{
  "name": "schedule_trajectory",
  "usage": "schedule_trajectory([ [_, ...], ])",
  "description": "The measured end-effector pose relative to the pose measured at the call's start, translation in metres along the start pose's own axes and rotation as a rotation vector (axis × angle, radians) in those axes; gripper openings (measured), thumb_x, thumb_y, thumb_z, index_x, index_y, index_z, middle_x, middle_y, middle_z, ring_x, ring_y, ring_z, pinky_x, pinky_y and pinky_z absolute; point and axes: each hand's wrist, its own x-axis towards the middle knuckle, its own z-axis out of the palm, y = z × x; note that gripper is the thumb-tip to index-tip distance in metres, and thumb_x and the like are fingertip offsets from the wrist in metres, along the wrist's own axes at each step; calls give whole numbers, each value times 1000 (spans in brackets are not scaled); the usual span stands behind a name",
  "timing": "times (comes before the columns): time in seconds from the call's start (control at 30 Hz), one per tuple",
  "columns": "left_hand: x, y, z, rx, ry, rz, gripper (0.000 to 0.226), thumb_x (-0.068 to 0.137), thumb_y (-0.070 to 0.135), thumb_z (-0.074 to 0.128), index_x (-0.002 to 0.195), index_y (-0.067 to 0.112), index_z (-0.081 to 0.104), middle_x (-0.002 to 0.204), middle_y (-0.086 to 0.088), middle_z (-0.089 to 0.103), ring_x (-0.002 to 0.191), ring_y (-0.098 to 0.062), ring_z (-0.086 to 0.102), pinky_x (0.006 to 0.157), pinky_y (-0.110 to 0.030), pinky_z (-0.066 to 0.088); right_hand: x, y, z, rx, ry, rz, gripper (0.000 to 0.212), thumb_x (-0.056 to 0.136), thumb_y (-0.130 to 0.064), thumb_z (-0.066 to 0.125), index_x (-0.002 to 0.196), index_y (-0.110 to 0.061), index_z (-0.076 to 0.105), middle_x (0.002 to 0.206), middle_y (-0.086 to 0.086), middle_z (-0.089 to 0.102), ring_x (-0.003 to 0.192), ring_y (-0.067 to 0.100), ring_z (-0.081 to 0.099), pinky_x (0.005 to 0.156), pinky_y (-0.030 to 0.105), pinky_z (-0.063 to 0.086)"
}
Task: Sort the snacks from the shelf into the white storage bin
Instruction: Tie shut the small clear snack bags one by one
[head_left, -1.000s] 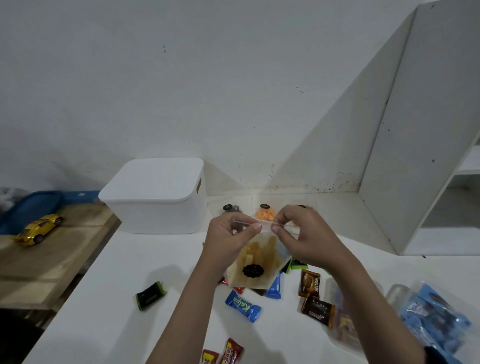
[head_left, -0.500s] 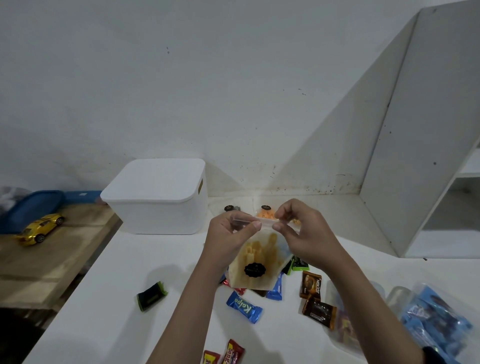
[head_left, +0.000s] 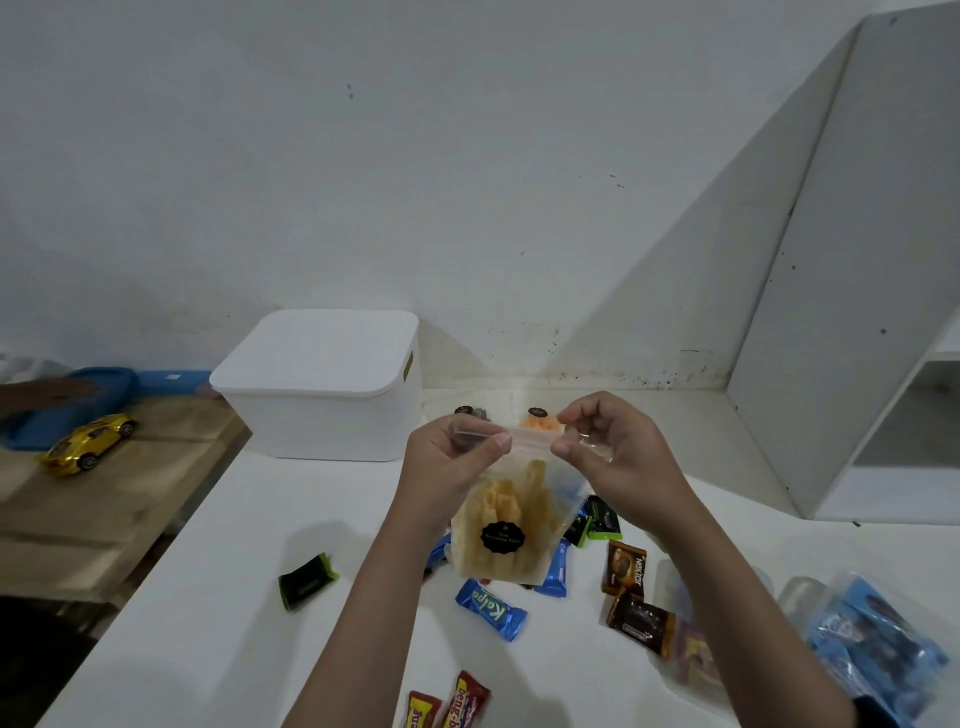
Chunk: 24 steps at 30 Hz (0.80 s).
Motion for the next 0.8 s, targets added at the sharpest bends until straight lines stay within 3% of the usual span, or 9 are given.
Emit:
schedule_trajectory([
  [0.17,-1,2,2,3,5,-11,12,77,5,73,75,16,71,78,-4,70,79,-18,65,71,-32,55,1,0,6,-14,13,-16,26,82,-8,70,90,-27,54,76,-1,58,76,16,59,82,32,53],
  [0.37,-1,6,-2,-54,33,-30,8,77,4,71,77,12,70,80,-8,69,77,-17,65,65,-25,56,3,-4,5,120,136,103,35,70,-18,82,92,-22,56,67,0,57,60,8,53,67,30,49],
  [0.57,-4,7,-1,-79,37,-38,18,78,3,71,69,18,71,72,-3,70,71,-14,66,61,-22,55,1,-2,6,186,140,124,34,68,-15,83,83,-22,53,66,2,52,60,14,48,66,37,47],
  [0.73,-4,9,-1,-91,70,-30,13,80,0,68,74,12,69,68,4,69,64,-2,65,55,-13,50,-1,-3,3,382,111,146,36,73,-1,74,97,-17,52,59,-1,63,62,11,62,64,18,53],
  [0.8,-3,10,-3,-104,79,-20,13,79,-2,67,75,10,68,67,5,69,63,0,65,56,-11,49,-3,-3,0,496,82,171,34,74,7,69,97,-13,53,58,-1,65,63,9,65,65,18,54],
])
